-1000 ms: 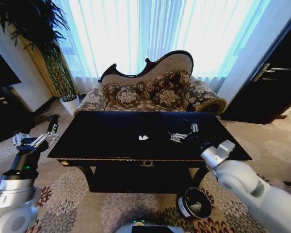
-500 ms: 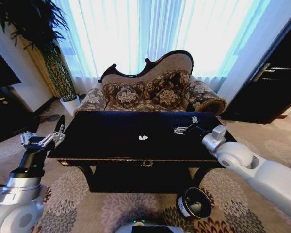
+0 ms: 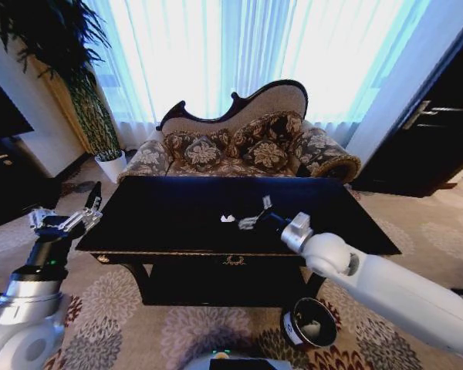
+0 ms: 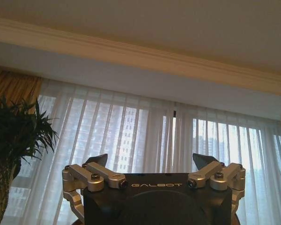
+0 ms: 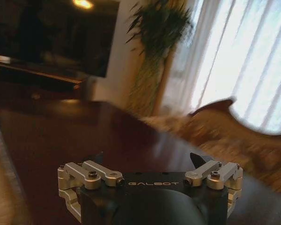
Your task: Move to the front of the table and place the trash on the table into the trash bin.
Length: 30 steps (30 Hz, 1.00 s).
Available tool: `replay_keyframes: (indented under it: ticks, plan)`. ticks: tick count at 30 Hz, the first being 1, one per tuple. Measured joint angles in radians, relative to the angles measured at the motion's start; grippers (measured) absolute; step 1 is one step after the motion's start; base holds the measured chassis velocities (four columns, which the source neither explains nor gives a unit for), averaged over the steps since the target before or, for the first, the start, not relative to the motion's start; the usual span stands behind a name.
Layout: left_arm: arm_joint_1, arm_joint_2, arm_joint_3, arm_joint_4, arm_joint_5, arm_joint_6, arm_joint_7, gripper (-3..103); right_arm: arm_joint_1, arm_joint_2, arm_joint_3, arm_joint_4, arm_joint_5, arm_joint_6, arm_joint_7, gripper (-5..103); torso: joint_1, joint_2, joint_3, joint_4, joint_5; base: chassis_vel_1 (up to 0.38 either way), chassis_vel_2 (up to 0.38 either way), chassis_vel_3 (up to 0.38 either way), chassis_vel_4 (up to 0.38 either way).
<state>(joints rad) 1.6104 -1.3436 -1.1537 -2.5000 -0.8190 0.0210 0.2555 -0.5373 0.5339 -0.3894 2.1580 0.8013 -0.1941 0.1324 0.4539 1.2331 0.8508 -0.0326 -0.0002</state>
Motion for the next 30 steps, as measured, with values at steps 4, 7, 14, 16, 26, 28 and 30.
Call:
replay_keyframes:
  ticks: [4,7,14,16,26,28,30]
  plan:
    - [0.002,-0.003,-0.001,0.000,0.001,-0.004,0.000,100,0.039,0.029,-0.066,0.007,0.059,-0.034,0.040,100,0.000,0.000,0.000,0.0001,-0.0001,0.000,0.000,0.000,0.000]
    - [0.004,-0.011,0.005,0.000,0.011,-0.008,0.001,100,0.115,0.071,-0.170,-0.040,0.053,-0.048,0.057,100,0.000,0.000,0.000,-0.0001,-0.0001,0.000,0.000,0.000,0.000]
    - [-0.002,-0.002,-0.001,0.013,0.004,-0.020,0.002,100,0.344,0.180,-0.372,-0.152,0.184,-0.095,0.166,100,0.000,0.000,0.000,0.0003,0.0000,0.000,0.000,0.000,0.000]
    - [-0.006,0.001,-0.004,0.026,0.002,-0.025,0.002,100,0.381,0.205,-0.398,-0.178,0.209,-0.102,0.184,100,0.000,0.000,0.000,0.0003,-0.0004,0.000,0.000,0.000,0.000]
    - [-0.032,0.006,0.014,0.080,0.010,-0.037,0.005,100,0.445,0.248,-0.453,-0.259,0.249,-0.108,0.183,100,0.000,0.000,0.000,-0.0001,0.0000,0.000,0.000,0.000,0.000]
    - [-0.033,0.006,0.015,0.081,0.011,-0.037,0.005,100,0.444,0.249,-0.451,-0.261,0.256,-0.109,0.184,100,0.000,0.000,0.000,0.0000,0.0001,0.000,0.000,0.000,0.000]
    - [-0.033,0.007,0.016,0.082,0.015,-0.037,0.006,100,0.432,0.247,-0.431,-0.272,0.268,-0.112,0.179,100,0.000,0.000,0.000,0.0001,0.0000,0.000,0.000,0.000,0.000]
